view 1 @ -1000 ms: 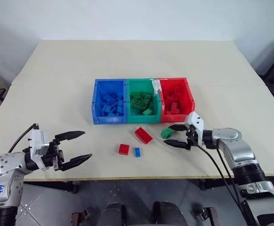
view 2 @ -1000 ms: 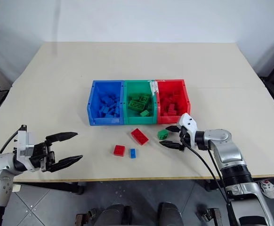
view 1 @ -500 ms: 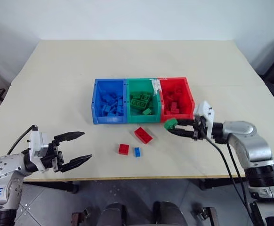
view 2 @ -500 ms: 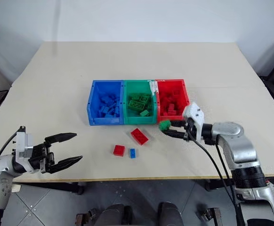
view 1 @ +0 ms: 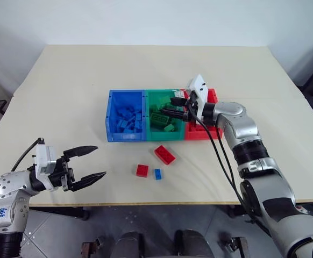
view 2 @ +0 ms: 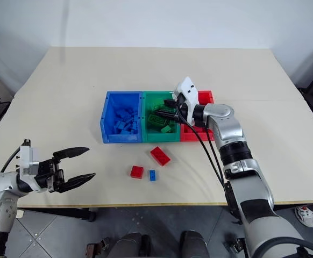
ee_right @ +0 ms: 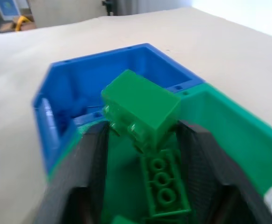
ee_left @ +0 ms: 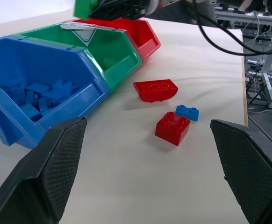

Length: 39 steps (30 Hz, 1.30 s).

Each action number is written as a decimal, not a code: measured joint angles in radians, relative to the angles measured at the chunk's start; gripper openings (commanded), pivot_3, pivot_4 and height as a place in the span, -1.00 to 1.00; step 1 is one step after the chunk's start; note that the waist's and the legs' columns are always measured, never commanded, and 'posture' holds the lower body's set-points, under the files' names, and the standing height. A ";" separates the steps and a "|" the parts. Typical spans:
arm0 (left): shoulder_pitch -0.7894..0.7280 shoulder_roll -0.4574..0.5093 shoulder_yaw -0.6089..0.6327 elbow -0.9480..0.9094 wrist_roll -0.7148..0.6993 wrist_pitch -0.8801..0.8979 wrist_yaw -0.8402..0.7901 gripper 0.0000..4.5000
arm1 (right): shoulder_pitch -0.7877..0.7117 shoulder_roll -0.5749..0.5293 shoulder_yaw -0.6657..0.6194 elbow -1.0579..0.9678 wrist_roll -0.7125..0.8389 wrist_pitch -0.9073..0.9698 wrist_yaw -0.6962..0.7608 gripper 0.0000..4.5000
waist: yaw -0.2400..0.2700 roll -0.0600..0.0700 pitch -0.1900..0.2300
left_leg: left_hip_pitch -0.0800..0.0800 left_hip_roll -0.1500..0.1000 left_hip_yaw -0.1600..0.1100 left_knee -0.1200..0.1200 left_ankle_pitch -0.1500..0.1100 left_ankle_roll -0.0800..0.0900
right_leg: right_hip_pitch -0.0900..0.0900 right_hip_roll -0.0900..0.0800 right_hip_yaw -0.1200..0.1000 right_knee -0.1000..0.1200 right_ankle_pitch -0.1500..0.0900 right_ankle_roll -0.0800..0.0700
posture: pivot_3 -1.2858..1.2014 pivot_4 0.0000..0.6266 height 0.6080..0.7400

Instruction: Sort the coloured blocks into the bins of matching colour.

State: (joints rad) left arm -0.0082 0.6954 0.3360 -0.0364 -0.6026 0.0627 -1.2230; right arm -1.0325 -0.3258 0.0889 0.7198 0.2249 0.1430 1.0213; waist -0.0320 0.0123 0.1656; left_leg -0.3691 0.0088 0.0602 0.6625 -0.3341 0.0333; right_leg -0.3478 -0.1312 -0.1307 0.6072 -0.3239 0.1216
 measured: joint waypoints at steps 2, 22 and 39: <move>0.020 0.000 0.004 -0.008 0.000 0.000 0.006 1.00 | -0.003 -0.004 -0.010 0.023 -0.002 -0.028 0.017 0.74 | -0.001 0.000 0.000 | 0.000 0.001 0.000 0.000 0.000 0.000 | 0.000 0.000 0.000 0.000 0.000 0.000 | 0.03 -0.52 1.00; -0.037 0.018 -0.007 0.092 0.008 -0.012 -0.062 1.00 | 0.563 -0.424 -0.175 -0.570 0.233 0.191 0.349 0.99 | 0.006 0.000 0.000 | 0.000 0.002 0.002 -0.001 0.000 0.000 | 0.006 0.000 -0.001 -0.014 0.000 0.000 | 0.03 -0.52 1.00; -0.080 0.051 -0.007 0.166 0.029 -0.042 -0.100 1.00 | 0.838 -0.565 -0.287 -0.731 0.273 0.218 0.353 0.99 | 0.028 0.001 0.000 | 0.001 0.004 0.005 0.000 -0.001 0.000 | 0.006 -0.001 0.000 -0.016 0.000 0.000 | 0.03 -0.52 1.00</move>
State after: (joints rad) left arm -0.0887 0.7460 0.3286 0.1298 -0.5733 0.0211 -1.3232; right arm -0.1945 -0.8910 -0.1982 -0.0113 0.4976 0.3610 1.3740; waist -0.0040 0.0129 0.1658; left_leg -0.3678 0.0127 0.0652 0.6623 -0.3350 0.0335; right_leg -0.3416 -0.1323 -0.1304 0.5910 -0.3239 0.1217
